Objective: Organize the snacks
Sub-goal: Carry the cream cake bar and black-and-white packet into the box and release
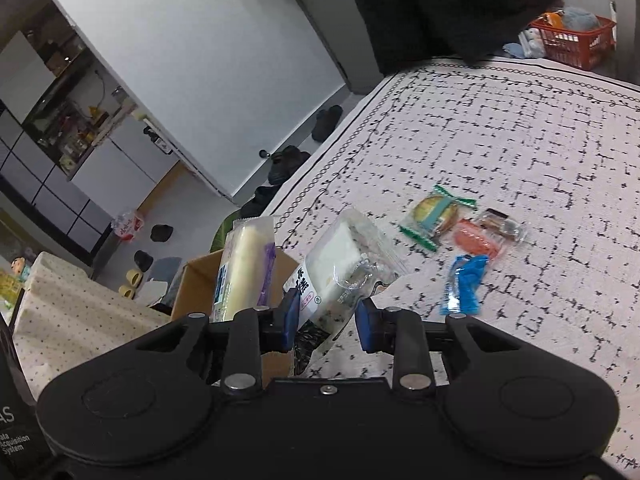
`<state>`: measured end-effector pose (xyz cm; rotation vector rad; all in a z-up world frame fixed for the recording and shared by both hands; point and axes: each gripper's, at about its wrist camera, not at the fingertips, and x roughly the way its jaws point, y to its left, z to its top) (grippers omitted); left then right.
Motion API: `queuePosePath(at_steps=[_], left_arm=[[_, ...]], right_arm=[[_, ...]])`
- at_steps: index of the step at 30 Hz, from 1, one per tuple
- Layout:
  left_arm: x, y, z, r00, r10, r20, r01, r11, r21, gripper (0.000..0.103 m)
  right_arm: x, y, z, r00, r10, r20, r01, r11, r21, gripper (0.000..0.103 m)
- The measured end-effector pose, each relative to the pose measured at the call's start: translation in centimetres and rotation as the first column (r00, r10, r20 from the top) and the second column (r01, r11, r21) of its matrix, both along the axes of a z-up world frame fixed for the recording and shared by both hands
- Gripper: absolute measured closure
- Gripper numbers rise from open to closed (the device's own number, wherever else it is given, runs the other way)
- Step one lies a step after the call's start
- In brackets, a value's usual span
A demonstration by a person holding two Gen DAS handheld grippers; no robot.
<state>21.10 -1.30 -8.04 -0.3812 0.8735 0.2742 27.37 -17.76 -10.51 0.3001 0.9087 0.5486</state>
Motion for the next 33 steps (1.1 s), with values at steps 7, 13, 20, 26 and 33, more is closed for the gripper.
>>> queuePosePath(at_steps=[7,13,20,26,33], left_arm=[[-1.0,1.6,0.4,1.000,0.029,0.011,-0.029,1.000,-0.001,0.067],[-1.7,3.4,0.2,0.998,0.056,0.006,-0.056,0.998,-0.006,0.067],[-2.8,6.1,-0.5,0.995,0.097,-0.012,-0.098,0.995,-0.020,0.067],[-3.4,7.9,-1.2,0.994,0.103,-0.026,-0.103,0.994,-0.025,0.067],[-3.7,10.1,-2.7,0.989,0.133,-0.056,-0.137,0.988,-0.069,0.067]], right_arm=[[-0.8,2.0,0.3,1.000,0.025,0.001,-0.025,1.000,-0.007,0.074],[-1.3,3.8,0.3,0.999,0.045,0.000,-0.045,0.999,-0.014,0.075],[-1.8,6.1,0.2,0.998,0.065,-0.004,-0.065,0.998,-0.027,0.075],[-2.2,8.1,0.0,0.996,0.086,-0.011,-0.087,0.995,-0.040,0.075],[-2.4,10.0,-0.3,0.995,0.103,-0.019,-0.104,0.992,-0.072,0.076]])
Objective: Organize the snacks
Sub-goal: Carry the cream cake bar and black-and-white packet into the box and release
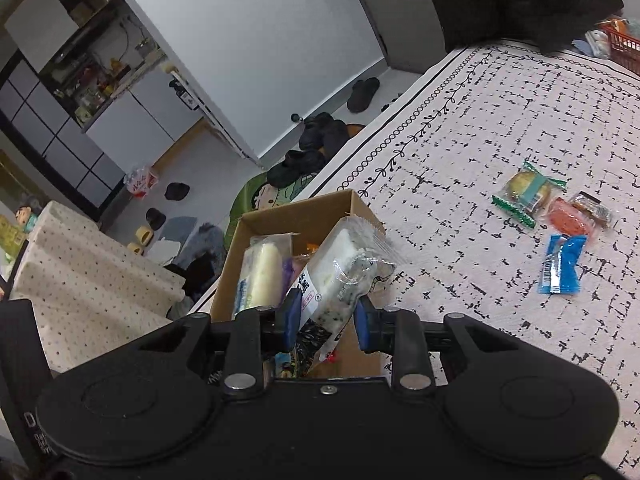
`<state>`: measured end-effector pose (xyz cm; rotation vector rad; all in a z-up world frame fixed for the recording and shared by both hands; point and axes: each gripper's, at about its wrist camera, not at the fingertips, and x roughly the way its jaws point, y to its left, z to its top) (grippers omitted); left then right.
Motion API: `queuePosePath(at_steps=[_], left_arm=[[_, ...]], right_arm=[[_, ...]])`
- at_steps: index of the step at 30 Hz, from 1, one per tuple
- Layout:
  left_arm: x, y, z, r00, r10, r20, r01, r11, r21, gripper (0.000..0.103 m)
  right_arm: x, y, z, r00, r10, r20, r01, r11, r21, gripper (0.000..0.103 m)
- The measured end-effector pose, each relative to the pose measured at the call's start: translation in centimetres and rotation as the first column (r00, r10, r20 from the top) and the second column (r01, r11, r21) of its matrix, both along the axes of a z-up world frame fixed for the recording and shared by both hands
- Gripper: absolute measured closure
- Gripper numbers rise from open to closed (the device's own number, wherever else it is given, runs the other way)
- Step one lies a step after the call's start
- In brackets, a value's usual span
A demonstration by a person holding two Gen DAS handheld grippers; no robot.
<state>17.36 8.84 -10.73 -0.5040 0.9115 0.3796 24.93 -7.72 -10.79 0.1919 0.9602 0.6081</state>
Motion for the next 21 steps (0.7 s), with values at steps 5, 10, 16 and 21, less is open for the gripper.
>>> queuePosePath(at_steps=[5,10,16,21], left_arm=[[0.0,0.3,-0.5,1.000,-0.019,-0.002,0.019,1.000,-0.020,0.066],[-0.4,1.2,-0.5,1.000,0.003,0.016,-0.003,0.999,-0.050,0.061],[-0.6,1.6,-0.6,1.000,0.006,0.005,-0.005,0.998,-0.063,0.058],[-0.6,1.3,-0.6,0.999,-0.035,-0.001,0.035,0.998,-0.051,0.058]], right_arm=[[-0.2,0.8,-0.2,1.000,-0.002,-0.005,0.002,1.000,-0.023,0.076],[-0.4,1.8,-0.4,1.000,0.000,-0.010,-0.001,0.999,-0.042,0.077],[-0.6,3.0,-0.3,1.000,0.021,-0.004,-0.022,0.998,-0.060,0.077],[-0.7,3.4,-0.2,1.000,0.030,-0.001,-0.030,0.997,-0.069,0.078]])
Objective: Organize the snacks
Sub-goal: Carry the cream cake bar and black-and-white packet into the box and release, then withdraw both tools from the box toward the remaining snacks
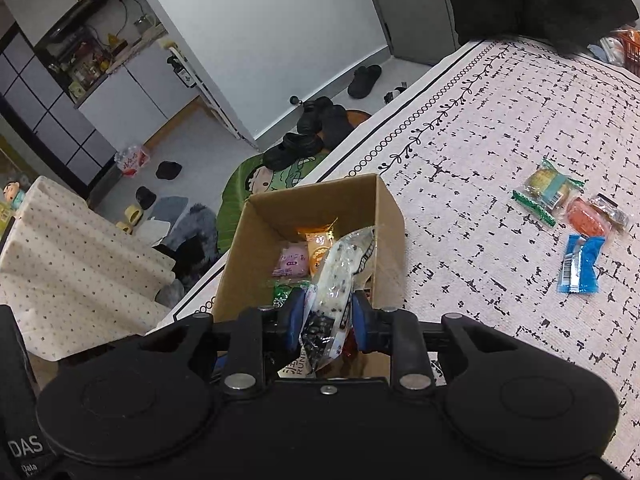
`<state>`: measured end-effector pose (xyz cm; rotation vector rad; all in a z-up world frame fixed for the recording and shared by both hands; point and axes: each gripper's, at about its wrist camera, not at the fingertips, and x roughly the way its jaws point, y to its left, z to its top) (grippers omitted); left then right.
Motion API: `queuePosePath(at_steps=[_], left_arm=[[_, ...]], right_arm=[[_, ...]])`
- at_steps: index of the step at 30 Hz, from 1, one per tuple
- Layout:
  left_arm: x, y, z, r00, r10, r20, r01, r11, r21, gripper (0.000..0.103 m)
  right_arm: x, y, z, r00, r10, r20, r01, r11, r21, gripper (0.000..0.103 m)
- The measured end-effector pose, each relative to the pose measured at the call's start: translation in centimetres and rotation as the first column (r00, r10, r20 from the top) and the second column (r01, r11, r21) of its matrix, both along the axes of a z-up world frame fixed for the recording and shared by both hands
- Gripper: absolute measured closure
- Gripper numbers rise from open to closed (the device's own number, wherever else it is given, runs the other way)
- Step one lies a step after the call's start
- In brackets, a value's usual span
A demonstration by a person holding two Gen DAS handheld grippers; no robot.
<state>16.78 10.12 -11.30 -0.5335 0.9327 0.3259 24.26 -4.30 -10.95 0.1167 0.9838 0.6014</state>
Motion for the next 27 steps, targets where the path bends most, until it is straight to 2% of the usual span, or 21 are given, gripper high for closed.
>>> queuePosePath(at_steps=[6,11,18,19,21,22,23,27], left_arm=[[-0.3,0.2,0.1,1.000,0.021,-0.001,-0.021,1.000,0.011,0.058],[-0.6,0.5,0.2,0.999,0.033,0.005,-0.033,0.999,-0.011,0.057],[-0.7,0.1,0.6,0.999,0.025,0.027,-0.025,1.000,0.012,0.044],[-0.6,-0.1,0.7,0.999,0.021,0.025,-0.022,1.000,0.020,0.042],[-0.5,-0.4,0.9,1.000,0.022,0.016,-0.022,0.999,0.038,0.041],[-0.4,-0.5,0.9,1.000,0.023,0.015,-0.023,0.999,0.043,0.040],[-0.4,-0.6,1.0,1.000,0.022,0.015,-0.023,0.999,0.045,0.040],[-0.2,-1.5,1.5,1.000,0.019,0.016,-0.020,0.995,0.098,0.037]], right_arm=[[-0.1,0.4,0.5,1.000,0.013,0.013,-0.013,1.000,0.012,0.080],[-0.2,0.2,0.5,1.000,0.005,0.005,-0.005,1.000,0.018,0.080],[-0.1,-2.3,0.0,0.998,-0.064,-0.028,0.065,0.998,0.016,0.077],[-0.1,-2.7,0.0,0.997,-0.070,-0.027,0.070,0.997,0.016,0.074],[-0.2,-3.6,0.1,0.996,-0.088,-0.016,0.088,0.996,0.013,0.060],[-0.2,-4.0,0.1,0.995,-0.100,-0.009,0.100,0.995,0.011,0.048],[-0.3,-4.4,0.2,0.994,-0.111,0.000,0.111,0.994,0.011,0.042],[0.1,-5.7,0.1,0.990,-0.141,0.007,0.141,0.990,0.000,0.029]])
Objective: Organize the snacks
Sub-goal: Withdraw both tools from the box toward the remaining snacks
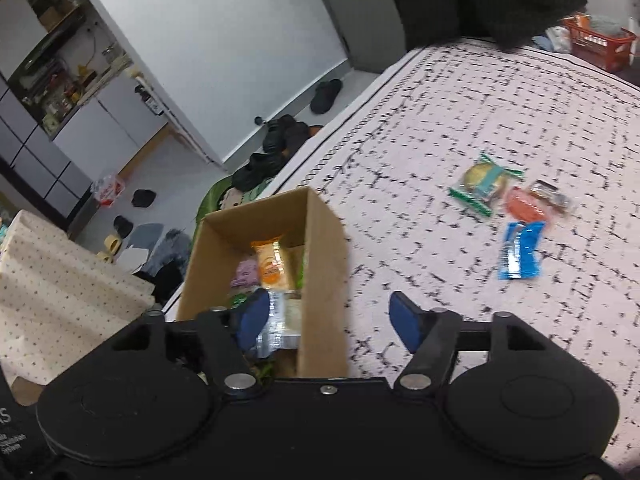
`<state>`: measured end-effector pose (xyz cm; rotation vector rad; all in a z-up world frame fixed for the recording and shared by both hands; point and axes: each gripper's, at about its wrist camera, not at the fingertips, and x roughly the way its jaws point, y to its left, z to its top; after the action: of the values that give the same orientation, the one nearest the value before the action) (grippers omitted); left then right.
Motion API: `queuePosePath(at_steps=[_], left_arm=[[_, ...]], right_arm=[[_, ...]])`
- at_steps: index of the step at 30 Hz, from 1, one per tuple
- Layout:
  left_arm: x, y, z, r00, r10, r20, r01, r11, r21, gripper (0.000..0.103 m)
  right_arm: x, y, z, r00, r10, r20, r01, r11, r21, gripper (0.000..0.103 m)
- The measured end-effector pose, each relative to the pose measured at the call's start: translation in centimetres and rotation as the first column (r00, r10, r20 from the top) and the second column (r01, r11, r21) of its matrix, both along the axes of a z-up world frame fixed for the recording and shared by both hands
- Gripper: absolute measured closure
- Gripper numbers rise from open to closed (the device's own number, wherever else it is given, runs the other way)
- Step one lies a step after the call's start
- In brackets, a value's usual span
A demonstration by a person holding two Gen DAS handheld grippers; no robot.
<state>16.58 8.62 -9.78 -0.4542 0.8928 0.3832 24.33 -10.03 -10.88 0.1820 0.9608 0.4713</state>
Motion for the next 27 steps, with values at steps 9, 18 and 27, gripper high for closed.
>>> queuePosePath(at_steps=[9,18,27], left_arm=[[0.8,-1.6,1.0,1.000,-0.006,0.019,0.007,0.998,-0.055,0.034],[1.4,-4.1,0.7,1.000,-0.004,-0.013,0.003,0.999,-0.045,0.027],[1.9,-6.7,1.3,0.999,-0.031,0.032,0.031,0.999,-0.019,0.002]], right_arm=[[0.7,-3.1,-0.1,0.998,-0.055,0.023,0.055,0.998,0.008,0.010],[1.3,-6.9,-1.0,0.993,-0.115,0.004,0.115,0.993,0.040,0.003],[1.4,-10.5,-1.6,0.988,-0.156,0.015,0.153,0.983,0.102,0.000]])
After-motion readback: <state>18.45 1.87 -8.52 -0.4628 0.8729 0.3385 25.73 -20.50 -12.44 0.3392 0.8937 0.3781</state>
